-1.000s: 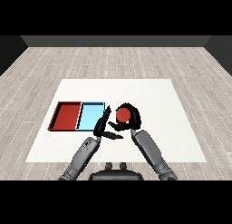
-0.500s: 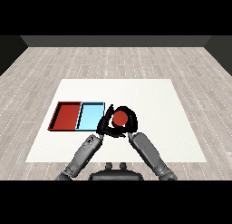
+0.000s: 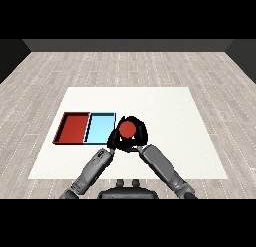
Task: Pick the red can and put it in the red box
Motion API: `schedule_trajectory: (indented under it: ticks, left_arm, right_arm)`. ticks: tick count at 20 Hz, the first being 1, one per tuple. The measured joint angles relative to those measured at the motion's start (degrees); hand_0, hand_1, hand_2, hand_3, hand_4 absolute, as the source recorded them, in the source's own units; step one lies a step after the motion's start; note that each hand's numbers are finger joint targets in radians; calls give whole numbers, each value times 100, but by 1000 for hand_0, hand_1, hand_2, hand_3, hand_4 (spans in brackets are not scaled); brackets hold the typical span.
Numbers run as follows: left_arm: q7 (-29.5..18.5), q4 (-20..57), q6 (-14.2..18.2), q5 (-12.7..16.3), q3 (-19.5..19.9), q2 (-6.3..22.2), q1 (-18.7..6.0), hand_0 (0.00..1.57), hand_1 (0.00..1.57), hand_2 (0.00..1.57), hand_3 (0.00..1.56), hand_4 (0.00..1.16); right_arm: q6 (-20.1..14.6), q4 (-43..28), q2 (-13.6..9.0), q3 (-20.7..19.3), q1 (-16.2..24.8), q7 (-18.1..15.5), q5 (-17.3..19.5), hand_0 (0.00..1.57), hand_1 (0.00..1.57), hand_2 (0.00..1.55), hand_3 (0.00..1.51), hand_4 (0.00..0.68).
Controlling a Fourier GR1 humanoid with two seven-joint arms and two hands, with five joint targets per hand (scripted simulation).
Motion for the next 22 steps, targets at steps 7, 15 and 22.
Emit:
schedule_trajectory:
  ticks: [7, 15, 22]
  left_arm:
    - [-131, 101, 843, 359, -144, -37, -37, 1571, 1571, 1569, 1491, 1126]
    - [-200, 481, 1369, 662, -249, 32, -279, 1571, 1571, 1553, 1473, 1127]
    - [-447, 478, 1575, 568, -74, 40, -284, 1571, 1571, 1571, 1502, 1145]
  right_arm:
    - [7, -3, 18, -24, -85, 112, 64, 1509, 1509, 1454, 1394, 649]
    - [-104, 50, -26, 144, -5, -110, -10, 1485, 1485, 1445, 1392, 644]
    - [-131, 125, 14, 157, -202, -108, -196, 1245, 1245, 1247, 1155, 0]
